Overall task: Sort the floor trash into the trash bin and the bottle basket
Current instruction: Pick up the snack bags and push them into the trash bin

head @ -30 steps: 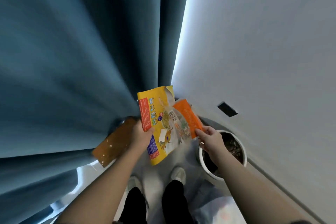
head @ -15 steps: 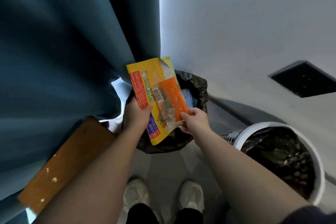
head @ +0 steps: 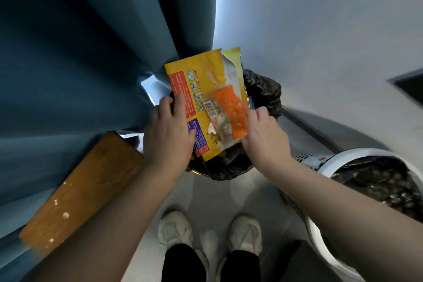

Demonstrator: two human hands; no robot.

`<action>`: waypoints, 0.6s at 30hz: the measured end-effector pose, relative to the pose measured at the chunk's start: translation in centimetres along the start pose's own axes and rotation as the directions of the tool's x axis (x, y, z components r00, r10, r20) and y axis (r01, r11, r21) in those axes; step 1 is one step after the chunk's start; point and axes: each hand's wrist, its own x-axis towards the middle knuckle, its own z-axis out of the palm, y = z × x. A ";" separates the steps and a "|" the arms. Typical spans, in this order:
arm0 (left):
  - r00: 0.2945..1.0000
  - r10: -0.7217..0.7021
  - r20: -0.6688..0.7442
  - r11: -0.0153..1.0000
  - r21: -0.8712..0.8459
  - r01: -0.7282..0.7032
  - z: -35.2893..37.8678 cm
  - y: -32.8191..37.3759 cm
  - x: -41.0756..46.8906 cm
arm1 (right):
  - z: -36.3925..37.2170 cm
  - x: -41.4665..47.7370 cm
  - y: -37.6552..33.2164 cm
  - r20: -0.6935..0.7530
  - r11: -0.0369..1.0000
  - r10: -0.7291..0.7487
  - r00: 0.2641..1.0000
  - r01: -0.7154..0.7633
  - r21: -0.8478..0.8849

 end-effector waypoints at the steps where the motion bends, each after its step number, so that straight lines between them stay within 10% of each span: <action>1: 0.993 0.115 0.028 0.987 0.113 -0.117 0.0 0.2 -0.1 | 0.0 -0.6 0.4 -0.001 0.983 -0.156 0.988 0.156 -0.095; 5: 0.916 0.175 0.360 0.843 0.425 -0.328 3.3 1.1 0.9 | 1.5 0.3 1.4 0.147 0.870 -0.387 0.910 0.413 -0.270; 18: 0.912 0.005 0.409 0.680 0.668 -0.303 12.1 -0.7 2.6 | 7.3 5.5 0.6 0.193 0.708 -0.279 0.941 0.338 -0.620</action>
